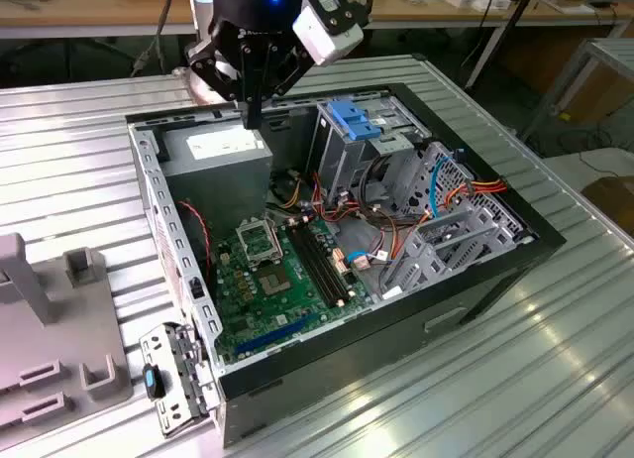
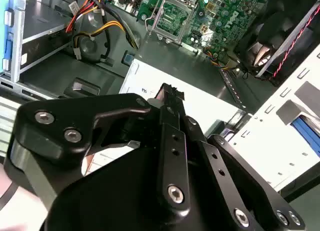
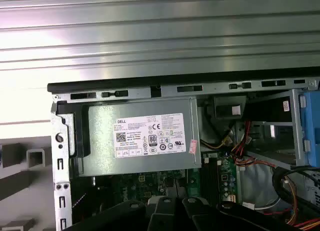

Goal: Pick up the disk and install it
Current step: 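Reach for the disk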

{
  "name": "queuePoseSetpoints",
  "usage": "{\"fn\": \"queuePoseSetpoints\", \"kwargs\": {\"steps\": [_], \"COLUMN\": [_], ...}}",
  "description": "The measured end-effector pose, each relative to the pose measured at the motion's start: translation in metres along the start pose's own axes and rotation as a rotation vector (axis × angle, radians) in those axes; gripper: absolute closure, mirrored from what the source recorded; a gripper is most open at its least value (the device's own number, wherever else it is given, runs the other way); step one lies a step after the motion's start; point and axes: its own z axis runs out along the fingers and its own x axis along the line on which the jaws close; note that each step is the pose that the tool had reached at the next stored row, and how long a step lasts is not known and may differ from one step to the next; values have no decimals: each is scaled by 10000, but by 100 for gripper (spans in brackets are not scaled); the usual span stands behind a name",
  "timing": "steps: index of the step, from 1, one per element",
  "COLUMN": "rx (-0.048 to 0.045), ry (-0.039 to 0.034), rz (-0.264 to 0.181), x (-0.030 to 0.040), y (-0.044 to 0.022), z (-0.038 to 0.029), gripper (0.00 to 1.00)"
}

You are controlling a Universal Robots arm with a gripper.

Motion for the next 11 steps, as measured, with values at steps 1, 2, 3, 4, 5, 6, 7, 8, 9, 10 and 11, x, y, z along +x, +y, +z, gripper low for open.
{"fn": "queuePoseSetpoints", "kwargs": {"steps": [1,2,3,4,5,6,7,8,9,10,11], "rx": [0,1,1,1,1,2,1,1,1,1,1], "ry": [0,1,1,1,1,1,1,1,1,0,1], "rz": [-2,-2,-2,-2,-2,-2,-1,-1,-1,-2,-2], "x": [36,58,70,77,81,87,93,100,106,113,118], "y": [-3,-5,-5,-6,-6,-7,-7,-8,-8,-9,-9], "z": [-1,-2,-3,-3,-3,-3,-3,-4,-4,-4,-4], "gripper": [89,89,89,89,89,89,89,89,89,89,89]}}
